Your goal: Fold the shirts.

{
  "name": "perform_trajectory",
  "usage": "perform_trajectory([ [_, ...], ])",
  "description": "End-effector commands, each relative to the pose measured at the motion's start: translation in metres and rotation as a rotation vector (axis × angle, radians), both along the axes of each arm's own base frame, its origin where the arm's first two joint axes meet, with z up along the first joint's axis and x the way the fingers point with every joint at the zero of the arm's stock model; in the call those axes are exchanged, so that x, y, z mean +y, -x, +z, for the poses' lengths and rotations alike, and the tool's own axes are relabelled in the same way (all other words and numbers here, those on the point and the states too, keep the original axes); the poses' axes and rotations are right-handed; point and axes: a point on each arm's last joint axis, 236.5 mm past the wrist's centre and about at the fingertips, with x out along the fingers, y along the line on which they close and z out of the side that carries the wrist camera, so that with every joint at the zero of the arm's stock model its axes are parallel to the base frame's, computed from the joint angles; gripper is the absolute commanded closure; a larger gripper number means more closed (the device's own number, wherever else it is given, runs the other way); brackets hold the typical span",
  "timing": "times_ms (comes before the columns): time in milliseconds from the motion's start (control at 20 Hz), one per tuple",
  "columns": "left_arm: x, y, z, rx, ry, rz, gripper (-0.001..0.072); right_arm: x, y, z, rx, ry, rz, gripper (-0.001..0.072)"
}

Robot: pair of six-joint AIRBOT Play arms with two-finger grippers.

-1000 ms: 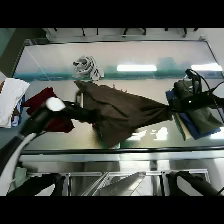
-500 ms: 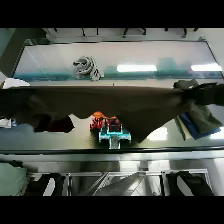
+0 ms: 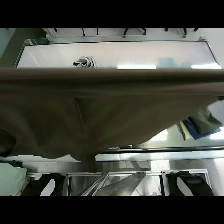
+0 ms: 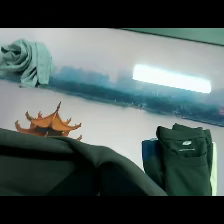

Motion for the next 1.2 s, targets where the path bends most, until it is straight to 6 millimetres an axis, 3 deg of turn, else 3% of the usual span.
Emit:
perform_trajectory([
  [0, 0.036, 0.007, 0.008, -0.02, 0.019, 0.101, 0.0698, -0.017, 0.018, 0.009, -0.021, 0.0, -0.082, 0.0685],
  [100, 0.031, -0.012, -0.033, 0.121, -0.032, 0.077, 0.0698, -0.015, 0.001, -0.012, 0.07, -0.012, -0.077, 0.0685],
  [250, 0.028, -0.067, -0.138, 0.341, -0.248, 0.1, 0.0698, -0.016, -0.045, -0.08, 0.308, -0.061, -0.111, 0.0684],
  [450, 0.011, -0.133, -0.279, 0.519, -0.436, 0.063, 0.0698, 0.003, -0.147, -0.18, 0.409, -0.151, -0.069, 0.0684],
  [600, 0.018, -0.183, -0.364, 0.646, -0.494, 0.003, 0.0698, 0.002, -0.21, -0.258, 0.483, -0.146, -0.068, 0.0684],
  [750, 0.031, -0.231, -0.414, 0.752, -0.421, 0.008, 0.0697, 0.006, -0.256, -0.341, 0.626, -0.174, -0.074, 0.0683],
  [900, 0.027, -0.27, -0.437, 0.789, -0.321, -0.013, 0.0697, 0.023, -0.28, -0.405, 0.735, -0.271, -0.064, 0.0684],
  [1050, 0.026, -0.297, -0.447, 0.799, -0.336, -0.018, 0.0697, 0.032, -0.298, -0.437, 0.748, -0.327, -0.064, 0.0684],
  [1150, 0.019, -0.299, -0.454, 0.835, -0.336, -0.037, 0.0697, 0.033, -0.304, -0.445, 0.735, -0.313, -0.036, 0.0684],
])
